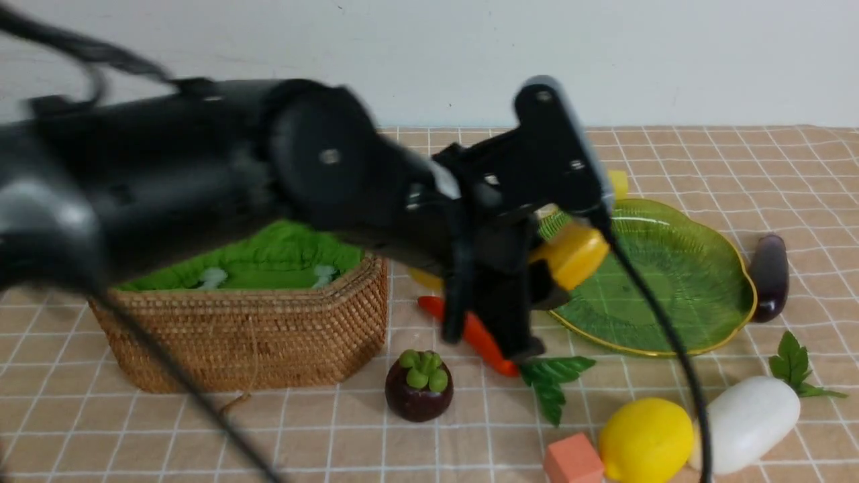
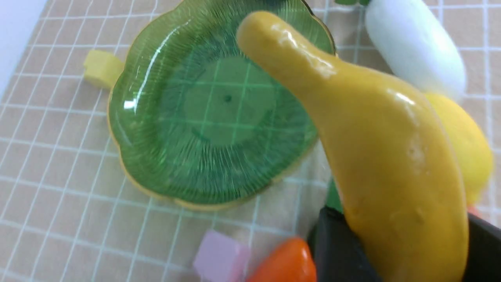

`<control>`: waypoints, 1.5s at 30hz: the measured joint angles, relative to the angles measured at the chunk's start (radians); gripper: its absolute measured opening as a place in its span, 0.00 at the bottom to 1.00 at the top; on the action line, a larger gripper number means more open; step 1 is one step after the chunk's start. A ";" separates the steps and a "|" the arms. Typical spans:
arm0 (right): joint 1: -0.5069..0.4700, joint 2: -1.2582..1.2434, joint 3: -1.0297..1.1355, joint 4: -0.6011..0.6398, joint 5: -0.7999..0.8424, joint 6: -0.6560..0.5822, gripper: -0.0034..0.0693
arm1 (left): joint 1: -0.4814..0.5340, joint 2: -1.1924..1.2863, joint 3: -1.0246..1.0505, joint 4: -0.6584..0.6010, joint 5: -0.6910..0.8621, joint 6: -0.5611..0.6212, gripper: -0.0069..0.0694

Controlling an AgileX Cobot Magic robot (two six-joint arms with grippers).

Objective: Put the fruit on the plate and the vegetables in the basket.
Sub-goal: Use the left arm to grab a banana and put it into the right plate, then grab a mangosteen with your left arm and put it on the plate on the right

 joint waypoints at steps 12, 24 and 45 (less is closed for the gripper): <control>0.000 0.000 0.000 -0.097 0.127 0.121 0.15 | 0.001 0.778 -0.995 -0.009 0.312 -0.006 0.50; 0.000 0.000 0.000 -0.105 0.179 0.110 0.16 | 0.010 0.842 -1.062 -0.101 0.272 -0.031 0.95; 0.000 0.000 0.001 -0.108 0.226 0.083 0.17 | -0.012 0.081 -0.165 0.334 0.563 -0.415 0.41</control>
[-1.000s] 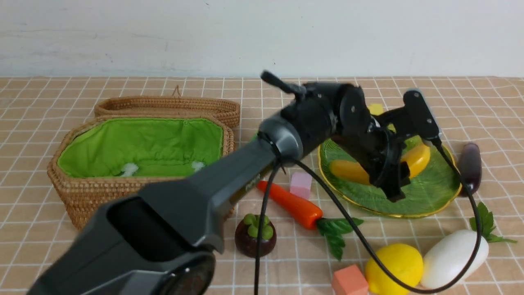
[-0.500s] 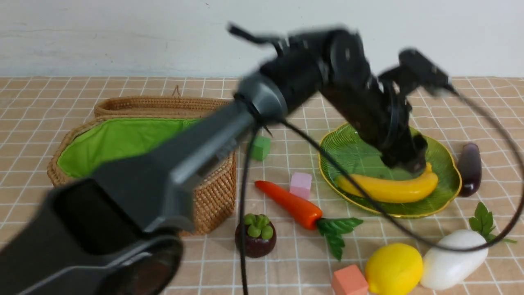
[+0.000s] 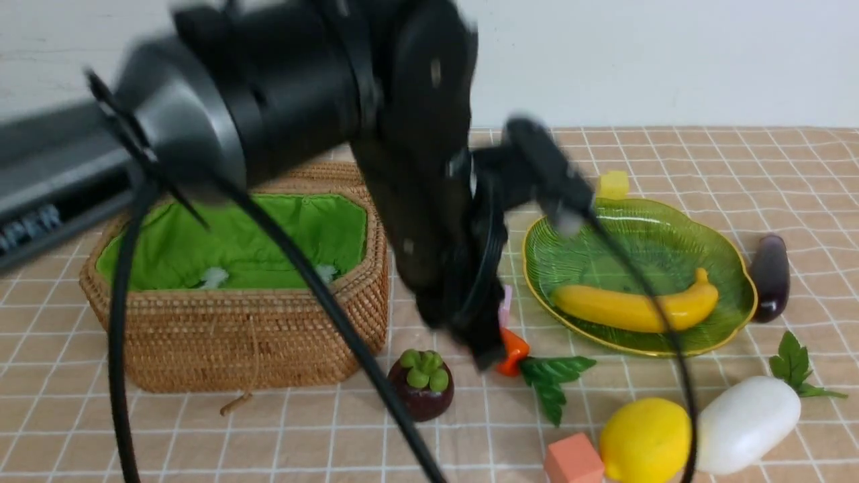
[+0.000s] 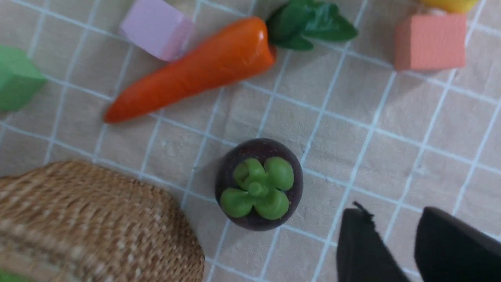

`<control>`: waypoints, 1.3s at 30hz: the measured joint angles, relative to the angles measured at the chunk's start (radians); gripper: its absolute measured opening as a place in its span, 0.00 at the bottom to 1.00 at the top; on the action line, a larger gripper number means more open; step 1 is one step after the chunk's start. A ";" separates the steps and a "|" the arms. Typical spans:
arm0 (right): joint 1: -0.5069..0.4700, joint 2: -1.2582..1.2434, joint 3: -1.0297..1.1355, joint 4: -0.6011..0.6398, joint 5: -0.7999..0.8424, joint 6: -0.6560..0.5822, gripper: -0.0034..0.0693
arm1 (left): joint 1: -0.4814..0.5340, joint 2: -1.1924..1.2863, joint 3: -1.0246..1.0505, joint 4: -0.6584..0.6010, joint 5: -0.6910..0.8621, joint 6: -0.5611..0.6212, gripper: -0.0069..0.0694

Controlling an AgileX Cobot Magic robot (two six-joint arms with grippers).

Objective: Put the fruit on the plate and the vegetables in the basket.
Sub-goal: Grab a mangosteen with your left arm and put it on the plate on the right

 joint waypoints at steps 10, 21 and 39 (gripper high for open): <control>0.000 0.000 0.000 0.003 0.015 -0.030 0.16 | 0.000 0.156 0.083 0.230 -0.225 0.035 0.96; 0.000 0.000 0.000 0.018 0.020 -0.033 0.16 | 0.019 0.289 0.081 0.296 -0.255 0.037 0.77; 0.000 0.000 0.000 -0.197 -0.115 0.159 0.17 | -0.050 0.256 -0.270 0.050 -0.376 -0.060 0.77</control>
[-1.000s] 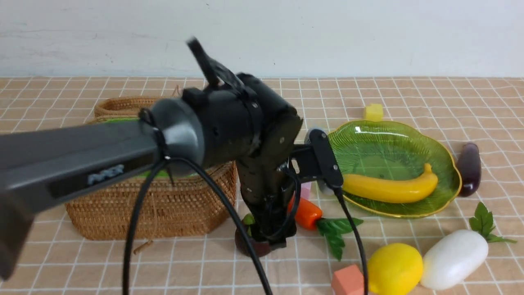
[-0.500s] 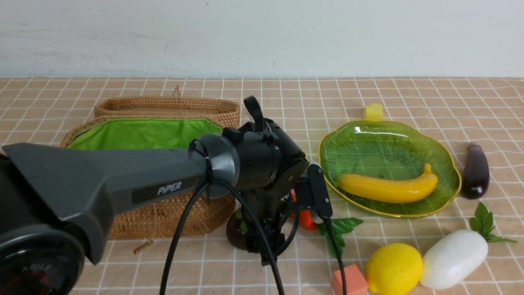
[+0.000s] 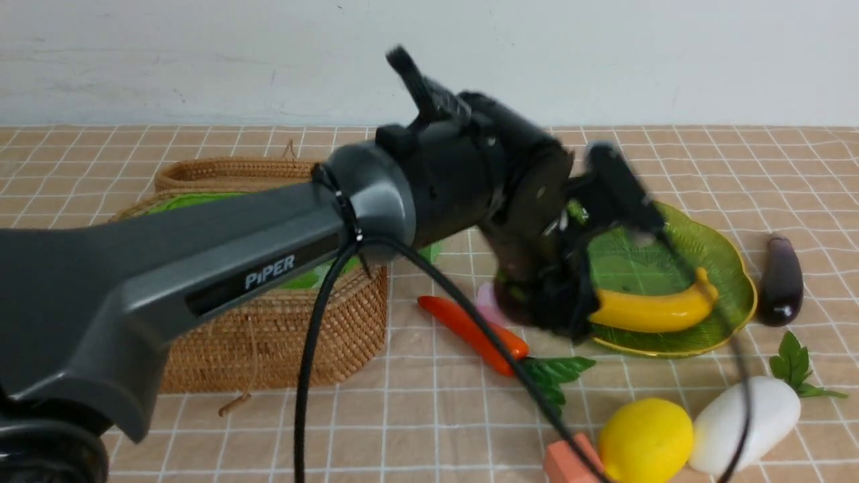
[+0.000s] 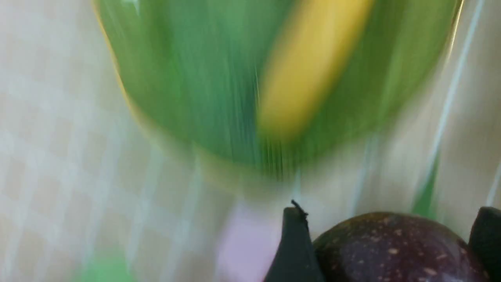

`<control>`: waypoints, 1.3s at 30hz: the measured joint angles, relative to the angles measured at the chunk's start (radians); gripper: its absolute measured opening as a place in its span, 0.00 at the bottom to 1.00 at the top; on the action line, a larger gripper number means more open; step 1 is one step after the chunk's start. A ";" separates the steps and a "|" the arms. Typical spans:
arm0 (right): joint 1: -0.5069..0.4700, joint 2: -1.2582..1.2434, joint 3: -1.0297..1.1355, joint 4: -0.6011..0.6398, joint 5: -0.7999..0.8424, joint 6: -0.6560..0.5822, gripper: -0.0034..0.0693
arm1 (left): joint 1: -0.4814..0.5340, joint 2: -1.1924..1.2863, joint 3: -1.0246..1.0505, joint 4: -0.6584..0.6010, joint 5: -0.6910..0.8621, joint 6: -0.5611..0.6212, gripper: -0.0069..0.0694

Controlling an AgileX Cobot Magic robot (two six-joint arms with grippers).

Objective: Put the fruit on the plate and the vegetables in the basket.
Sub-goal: Grab a mangosteen with your left arm and put it on the plate on the right, then use the left arm to grab a carrot and put it into the left basket

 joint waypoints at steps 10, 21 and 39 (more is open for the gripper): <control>0.000 0.000 0.000 -0.001 0.053 0.027 0.18 | 0.046 0.344 -0.331 -0.135 -0.310 0.022 0.77; 0.000 0.000 0.000 0.002 0.106 -0.002 0.18 | 0.061 0.401 -0.339 -0.168 -0.338 0.022 0.96; 0.000 0.000 0.000 0.033 0.098 -0.037 0.18 | 0.100 -0.003 -0.146 -0.099 0.497 0.439 0.22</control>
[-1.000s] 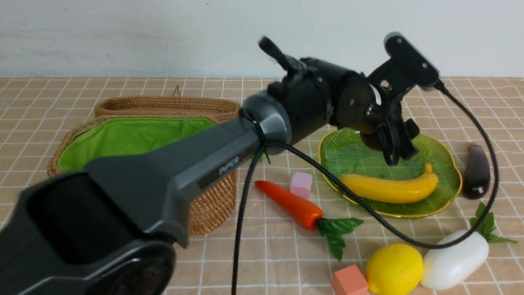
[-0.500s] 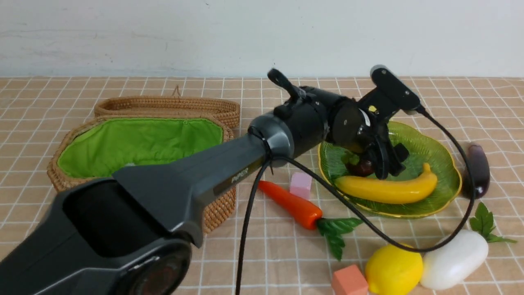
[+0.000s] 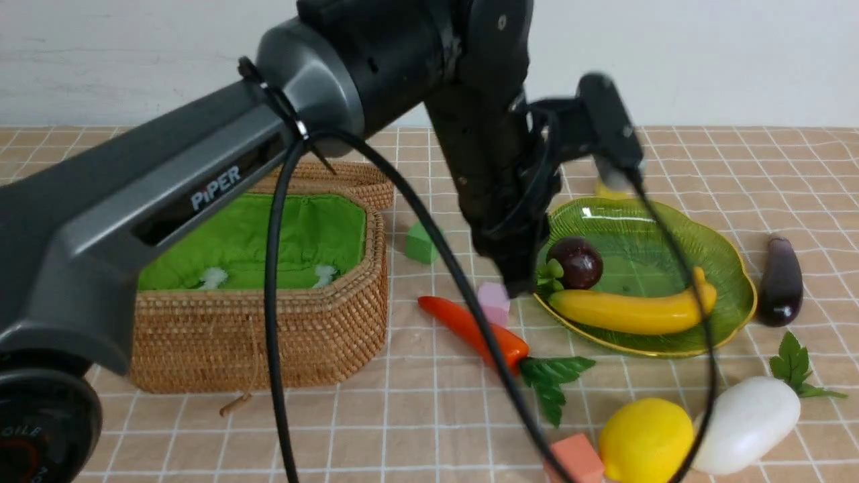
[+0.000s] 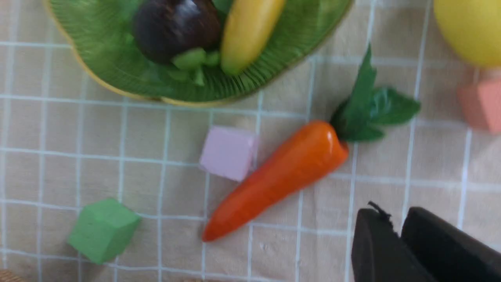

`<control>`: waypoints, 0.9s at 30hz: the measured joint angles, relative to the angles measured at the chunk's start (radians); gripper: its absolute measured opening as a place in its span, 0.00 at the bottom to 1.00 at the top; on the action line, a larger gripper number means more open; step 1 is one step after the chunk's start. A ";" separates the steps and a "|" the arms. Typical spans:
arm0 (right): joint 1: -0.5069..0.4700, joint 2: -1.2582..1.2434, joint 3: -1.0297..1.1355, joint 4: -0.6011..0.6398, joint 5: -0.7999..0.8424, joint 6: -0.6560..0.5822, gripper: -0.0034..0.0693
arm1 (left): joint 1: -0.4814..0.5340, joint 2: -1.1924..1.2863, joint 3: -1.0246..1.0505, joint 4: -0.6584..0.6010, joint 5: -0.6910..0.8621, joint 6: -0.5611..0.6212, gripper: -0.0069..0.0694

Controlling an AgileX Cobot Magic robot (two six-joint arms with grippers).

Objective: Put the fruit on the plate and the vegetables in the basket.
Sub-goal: Use the left arm to grab a carrot and put it into the left basket

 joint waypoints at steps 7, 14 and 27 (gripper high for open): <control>0.000 0.000 0.000 0.003 0.001 -0.025 0.18 | 0.013 0.069 0.210 0.042 -0.181 0.176 0.59; 0.000 0.000 0.000 0.005 0.009 -0.026 0.18 | 0.004 0.109 0.228 0.014 -0.368 0.315 0.85; 0.000 0.000 0.000 0.006 0.018 -0.049 0.19 | 0.003 0.189 0.227 0.003 -0.395 0.444 0.58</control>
